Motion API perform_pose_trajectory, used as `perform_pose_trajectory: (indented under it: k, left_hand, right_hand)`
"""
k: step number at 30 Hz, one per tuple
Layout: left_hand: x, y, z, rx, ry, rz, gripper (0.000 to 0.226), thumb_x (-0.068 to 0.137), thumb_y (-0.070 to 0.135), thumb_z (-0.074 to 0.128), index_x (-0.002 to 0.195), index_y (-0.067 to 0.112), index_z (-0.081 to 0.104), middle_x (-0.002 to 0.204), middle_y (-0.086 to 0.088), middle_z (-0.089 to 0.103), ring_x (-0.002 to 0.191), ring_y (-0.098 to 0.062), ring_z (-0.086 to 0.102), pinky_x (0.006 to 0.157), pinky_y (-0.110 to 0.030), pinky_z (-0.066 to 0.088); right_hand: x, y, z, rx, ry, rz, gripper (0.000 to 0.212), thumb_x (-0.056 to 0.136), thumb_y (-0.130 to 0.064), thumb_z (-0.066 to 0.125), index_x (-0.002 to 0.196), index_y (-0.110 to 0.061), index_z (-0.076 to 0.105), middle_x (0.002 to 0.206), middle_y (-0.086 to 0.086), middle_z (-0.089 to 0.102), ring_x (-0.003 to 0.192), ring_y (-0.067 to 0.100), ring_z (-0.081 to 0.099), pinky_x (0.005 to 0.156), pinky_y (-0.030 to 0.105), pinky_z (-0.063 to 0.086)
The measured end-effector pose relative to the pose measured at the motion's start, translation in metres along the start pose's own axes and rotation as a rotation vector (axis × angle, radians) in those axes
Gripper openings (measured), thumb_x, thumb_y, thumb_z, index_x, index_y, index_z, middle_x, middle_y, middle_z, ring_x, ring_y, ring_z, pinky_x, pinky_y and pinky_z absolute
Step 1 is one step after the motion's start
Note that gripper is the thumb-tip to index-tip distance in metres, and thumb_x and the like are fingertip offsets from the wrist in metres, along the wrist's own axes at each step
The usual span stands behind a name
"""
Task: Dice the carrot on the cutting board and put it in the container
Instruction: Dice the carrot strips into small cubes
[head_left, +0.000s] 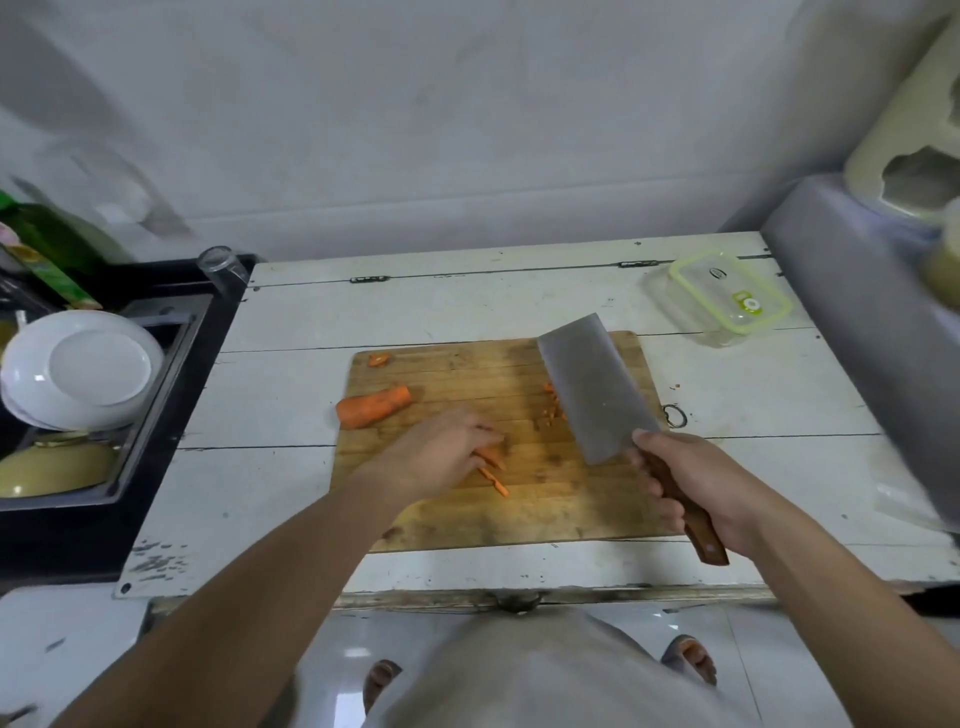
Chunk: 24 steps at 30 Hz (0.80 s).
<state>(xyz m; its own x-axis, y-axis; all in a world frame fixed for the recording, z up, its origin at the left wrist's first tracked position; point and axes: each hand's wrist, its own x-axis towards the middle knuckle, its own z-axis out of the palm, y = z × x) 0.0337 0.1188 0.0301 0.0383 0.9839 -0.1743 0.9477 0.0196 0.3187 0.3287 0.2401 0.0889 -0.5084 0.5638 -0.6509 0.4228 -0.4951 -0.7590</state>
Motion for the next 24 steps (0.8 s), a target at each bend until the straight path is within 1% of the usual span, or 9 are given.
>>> perform_pose_trajectory:
  k: [2,5,7,10,14,17,19,21,24]
  left_hand:
    - [-0.004,-0.005,0.001,0.003,-0.023,-0.003,0.04,0.103,0.027,0.058,0.143,0.027,0.059,0.149,0.009,0.052,0.138,-0.016,0.042,0.117,-0.035,0.034]
    - [-0.008,-0.012,-0.005,-0.061,0.039,-0.095,0.039,0.105,0.029,0.053,0.143,0.025,0.059,0.145,0.008,0.054,0.137,-0.013,0.043,0.118,-0.03,0.032]
    - [-0.004,-0.008,-0.008,-0.026,0.038,-0.072,0.036,0.104,0.03,0.055,0.14,0.026,0.062,0.138,0.006,0.058,0.131,-0.015,0.047,0.113,-0.031,0.037]
    - [0.012,0.004,-0.014,0.035,-0.023,-0.047,0.029,0.1,0.028,0.063,0.129,0.028,0.069,0.125,0.005,0.062,0.12,-0.018,0.053,0.103,-0.036,0.044]
    - [0.032,0.015,-0.031,0.062,-0.173,-0.088,0.018,0.097,0.017,0.067,0.112,0.022,0.074,0.115,0.003,0.062,0.109,-0.019,0.058,0.094,-0.039,0.049]
    - [0.038,0.018,-0.03,0.054,-0.221,-0.072,0.022,0.096,0.004,0.059,0.105,0.017,0.073,0.11,0.001,0.062,0.102,-0.02,0.059,0.087,-0.035,0.05]
    - [0.042,0.024,-0.024,-0.021,-0.165,-0.072,0.023,0.096,0.001,0.056,0.103,0.017,0.07,0.107,0.002,0.059,0.102,-0.02,0.057,0.081,-0.032,0.047]
    - [0.044,0.029,-0.017,-0.09,-0.048,-0.102,0.02,0.096,0.003,0.056,0.1,0.018,0.068,0.106,0.003,0.057,0.101,-0.021,0.057,0.08,-0.032,0.045]
    - [0.027,0.027,0.001,-0.057,0.271,-0.132,0.022,0.094,0.004,0.053,0.1,0.015,0.071,0.103,0.001,0.065,0.099,-0.021,0.059,0.085,-0.037,0.05]
  right_hand:
    - [-0.004,0.0,0.002,-0.036,0.013,-0.008,0.03,0.103,-0.035,0.053,0.091,-0.008,0.056,0.061,0.007,0.044,0.042,0.02,0.032,0.042,0.027,0.03]
    - [-0.009,0.003,0.002,-0.025,0.02,0.002,0.031,0.104,-0.034,0.052,0.089,-0.006,0.054,0.061,0.008,0.043,0.042,0.02,0.031,0.041,0.027,0.03]
    - [-0.011,0.004,0.004,-0.017,0.028,0.011,0.031,0.104,-0.033,0.052,0.089,-0.006,0.053,0.06,0.008,0.043,0.042,0.02,0.031,0.041,0.026,0.031]
    - [-0.012,0.004,0.005,-0.025,0.032,0.012,0.031,0.104,-0.033,0.051,0.089,-0.006,0.053,0.06,0.008,0.043,0.043,0.02,0.031,0.041,0.027,0.031]
    - [-0.015,0.002,0.004,-0.035,0.02,0.012,0.031,0.104,-0.033,0.051,0.088,-0.007,0.052,0.061,0.008,0.043,0.043,0.02,0.031,0.042,0.027,0.031]
    - [-0.017,0.002,0.002,-0.024,0.021,0.013,0.031,0.104,-0.034,0.051,0.088,-0.007,0.052,0.061,0.009,0.043,0.043,0.02,0.031,0.041,0.027,0.031]
    - [-0.018,0.001,0.003,-0.017,0.03,0.007,0.031,0.104,-0.033,0.051,0.087,-0.007,0.052,0.06,0.009,0.043,0.042,0.02,0.031,0.04,0.026,0.032]
    - [-0.018,0.001,0.004,-0.061,0.065,-0.013,0.031,0.104,-0.032,0.05,0.086,-0.007,0.052,0.059,0.009,0.044,0.041,0.021,0.032,0.041,0.027,0.033]
    - [-0.02,0.005,0.009,-0.299,0.147,-0.072,0.031,0.104,-0.033,0.046,0.085,-0.009,0.051,0.058,0.009,0.05,0.04,0.023,0.041,0.043,0.03,0.039]
